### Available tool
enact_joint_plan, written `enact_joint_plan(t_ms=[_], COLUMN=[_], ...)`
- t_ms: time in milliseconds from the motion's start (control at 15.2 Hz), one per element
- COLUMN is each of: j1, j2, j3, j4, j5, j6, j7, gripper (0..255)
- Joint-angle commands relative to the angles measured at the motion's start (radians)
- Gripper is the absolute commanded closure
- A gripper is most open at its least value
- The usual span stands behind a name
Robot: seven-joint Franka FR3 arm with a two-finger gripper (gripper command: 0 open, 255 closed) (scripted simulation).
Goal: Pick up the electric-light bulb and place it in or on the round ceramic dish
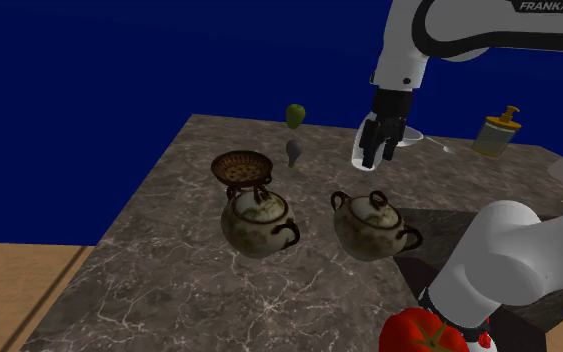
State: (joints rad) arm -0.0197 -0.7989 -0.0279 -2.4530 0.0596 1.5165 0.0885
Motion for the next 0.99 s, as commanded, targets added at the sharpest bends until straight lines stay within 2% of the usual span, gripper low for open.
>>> enact_joint_plan(t_ms=[0, 462, 924], j1=[0.0, -0.001, -0.003], j2=[0.0, 0.293, 0.577], j3=[0.0, -0.006, -0.011], j4=[0.0, 0.17, 0.399], j5=[0.0, -0.019, -0.034], j6=[0.0, 0.122, 0.177], j7=[0.0, -0.015, -0.025], gripper=[0, 0, 0])
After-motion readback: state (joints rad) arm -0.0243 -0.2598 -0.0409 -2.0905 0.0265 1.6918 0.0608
